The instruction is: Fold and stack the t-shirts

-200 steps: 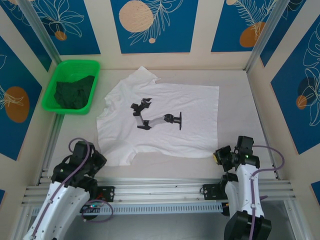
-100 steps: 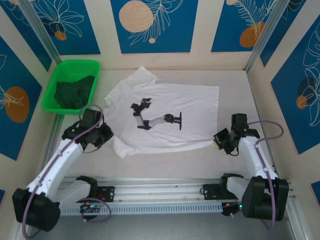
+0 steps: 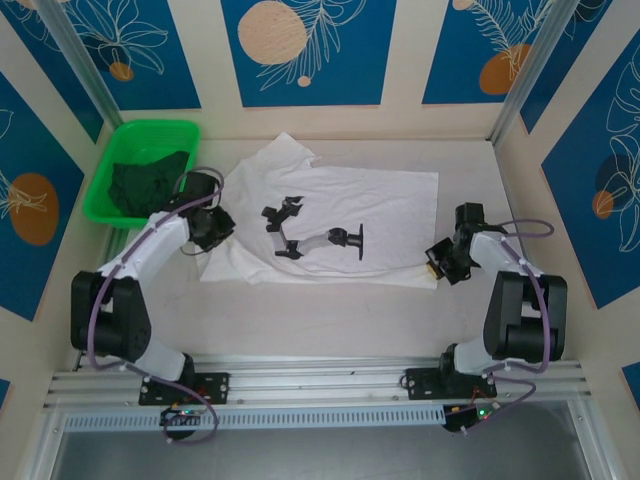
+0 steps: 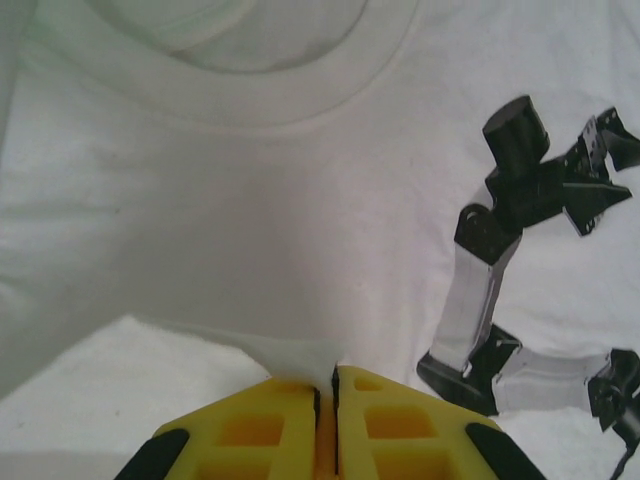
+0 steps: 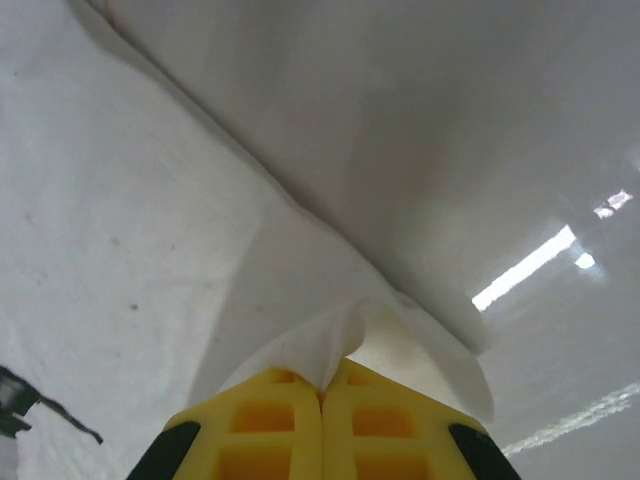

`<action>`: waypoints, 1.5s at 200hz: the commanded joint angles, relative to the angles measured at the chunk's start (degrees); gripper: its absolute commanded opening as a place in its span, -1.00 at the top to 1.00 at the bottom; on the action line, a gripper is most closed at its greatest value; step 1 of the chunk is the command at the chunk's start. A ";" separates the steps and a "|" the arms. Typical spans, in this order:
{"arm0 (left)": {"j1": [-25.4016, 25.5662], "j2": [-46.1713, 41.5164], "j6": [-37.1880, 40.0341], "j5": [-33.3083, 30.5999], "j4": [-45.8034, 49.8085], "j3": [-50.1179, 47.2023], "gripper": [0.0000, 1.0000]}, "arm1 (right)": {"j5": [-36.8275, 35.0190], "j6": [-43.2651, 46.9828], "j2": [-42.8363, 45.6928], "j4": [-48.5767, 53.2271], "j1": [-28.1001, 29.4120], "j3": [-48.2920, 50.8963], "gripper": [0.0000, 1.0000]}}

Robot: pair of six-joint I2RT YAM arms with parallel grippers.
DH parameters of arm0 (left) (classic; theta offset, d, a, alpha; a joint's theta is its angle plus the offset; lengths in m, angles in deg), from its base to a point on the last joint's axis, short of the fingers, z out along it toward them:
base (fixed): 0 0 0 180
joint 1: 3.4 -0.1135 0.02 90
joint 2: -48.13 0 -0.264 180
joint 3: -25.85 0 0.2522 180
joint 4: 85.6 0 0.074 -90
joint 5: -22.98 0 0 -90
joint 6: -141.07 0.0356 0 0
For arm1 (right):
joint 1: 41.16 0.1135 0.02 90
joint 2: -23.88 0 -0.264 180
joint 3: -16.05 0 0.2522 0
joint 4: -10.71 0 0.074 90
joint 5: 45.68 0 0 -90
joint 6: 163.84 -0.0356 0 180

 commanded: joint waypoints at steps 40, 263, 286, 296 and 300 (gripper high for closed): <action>-1.79 11.69 2.94 1.27 -0.30 12.27 0.73 | 1.80 -1.26 -8.76 -1.73 -0.41 -6.40 1.00; -3.06 -17.19 3.93 1.26 -13.49 -25.59 -0.43 | 10.24 7.82 14.89 -7.93 4.73 10.81 0.06; -3.17 -14.48 4.75 2.60 -15.98 -26.52 -0.39 | 10.19 7.70 10.47 -8.73 5.07 9.34 0.17; -3.25 -12.76 5.11 2.20 -16.87 -26.25 -0.38 | 10.15 7.60 8.39 -8.46 5.34 8.38 0.20; -3.34 -12.03 5.15 1.85 -17.20 -26.12 -0.37 | 10.13 7.49 7.41 -8.28 5.48 7.91 0.20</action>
